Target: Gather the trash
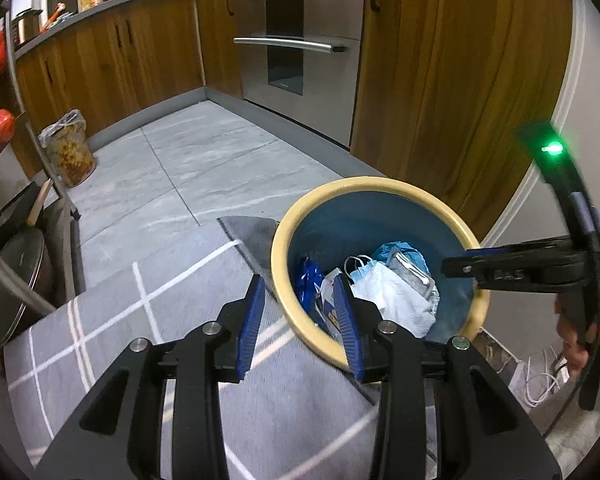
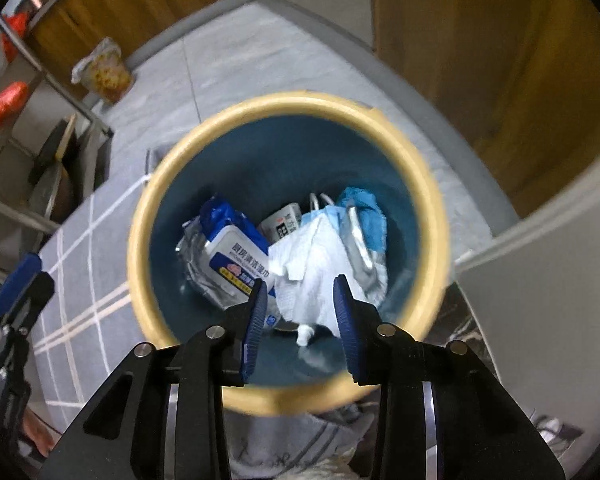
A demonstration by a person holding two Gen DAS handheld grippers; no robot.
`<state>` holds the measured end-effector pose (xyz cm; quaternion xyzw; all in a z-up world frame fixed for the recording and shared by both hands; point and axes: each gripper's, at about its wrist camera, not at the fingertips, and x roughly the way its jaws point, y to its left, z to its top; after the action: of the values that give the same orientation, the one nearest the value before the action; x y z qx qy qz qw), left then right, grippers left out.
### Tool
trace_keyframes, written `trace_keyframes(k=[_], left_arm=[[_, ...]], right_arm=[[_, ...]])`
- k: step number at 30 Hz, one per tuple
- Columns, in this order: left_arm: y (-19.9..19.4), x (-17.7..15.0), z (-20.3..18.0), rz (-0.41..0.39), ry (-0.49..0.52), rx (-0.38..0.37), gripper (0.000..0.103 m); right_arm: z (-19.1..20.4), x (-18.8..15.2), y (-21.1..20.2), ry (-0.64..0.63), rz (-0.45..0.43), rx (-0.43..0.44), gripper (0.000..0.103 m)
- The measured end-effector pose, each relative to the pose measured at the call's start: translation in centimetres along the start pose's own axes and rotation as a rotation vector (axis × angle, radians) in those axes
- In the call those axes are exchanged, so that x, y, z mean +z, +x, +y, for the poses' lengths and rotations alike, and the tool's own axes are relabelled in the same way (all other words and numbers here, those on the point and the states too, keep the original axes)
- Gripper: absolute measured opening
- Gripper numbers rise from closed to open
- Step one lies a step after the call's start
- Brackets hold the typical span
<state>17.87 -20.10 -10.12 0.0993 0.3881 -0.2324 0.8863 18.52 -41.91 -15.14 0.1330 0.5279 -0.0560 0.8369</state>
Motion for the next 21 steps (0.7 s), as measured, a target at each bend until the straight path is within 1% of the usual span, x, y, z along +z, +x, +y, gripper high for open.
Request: trace_keyframes(k=[2,3,4,5,7,8,9,10,11,12,14,15,16,17,19,21], left_arm=[[-1.4,-0.5,0.1,-0.015,-0.022,0.001,0.036],[-2.6,-1.0,0.1,-0.03,-0.041,0.004,0.036],[-3.4,-1.4,0.2,-0.039,-0.058,0.002,0.043],[-4.1,-1.9,0.2,-0.044,-0.072,0.001,0.053],[-5.9,-2.7,0.1,-0.063,-0.08,0.013,0.063],[-6.7,-2.9,-0.1,-0.07,-0.072,0.016,0.067],[-7.8,-3.3,-0.4,-0.078,-0.061,0.023,0.069],[-8.7,-3.6,-0.7,-0.09,-0.052,0.031,0.074],[-9.5,-3.8,-0.9,-0.109,-0.043,0.042,0.08],[-10.7,-4.1,-1.2,-0.14,-0.034,0.059,0.083],[-12.5,-4.2,-1.5,-0.191,-0.029,0.084,0.093],[-13.9,-4.4,-1.7,-0.23,-0.036,0.094,0.095],[-14.9,-4.7,-1.8,-0.253,-0.043,0.093,0.097],[-15.7,-4.9,-1.8,-0.27,-0.051,0.085,0.097],[-16.8,-5.4,-2.0,-0.292,-0.061,0.084,0.097],[-17.6,-6.0,-2.3,-0.312,-0.06,0.085,0.097]], right_arm=[[0.6,-1.1,-3.4,-0.033,-0.113,-0.027,0.037],[0.7,-1.5,-4.5,-0.038,-0.147,-0.03,0.037],[0.6,-2.3,-5.9,-0.035,-0.184,-0.025,0.037],[0.6,-3.3,-7.4,-0.023,-0.22,-0.006,0.037],[0.3,-4.9,-9.2,-0.004,-0.248,0.015,0.039],[0.2,-6.0,-10.3,0.004,-0.267,0.029,0.044],[0.1,-6.6,-10.9,0.007,-0.281,0.034,0.047],[0.0,-7.3,-11.7,0.01,-0.306,0.037,0.054],[-0.1,-7.8,-12.6,0.012,-0.338,0.041,0.06],[0.0,-8.6,-14.0,0.009,-0.387,0.05,0.062],[0.4,-9.7,-15.6,-0.013,-0.452,0.049,0.071],[0.7,-10.5,-16.6,-0.032,-0.496,0.041,0.074],[0.7,-11.1,-17.4,-0.043,-0.529,0.04,0.078],[1.0,-11.8,-18.2,-0.059,-0.57,0.044,0.083],[1.7,-12.8,-19.1,-0.09,-0.621,0.038,0.09],[2.5,-13.4,-19.6,-0.123,-0.665,0.02,0.093]])
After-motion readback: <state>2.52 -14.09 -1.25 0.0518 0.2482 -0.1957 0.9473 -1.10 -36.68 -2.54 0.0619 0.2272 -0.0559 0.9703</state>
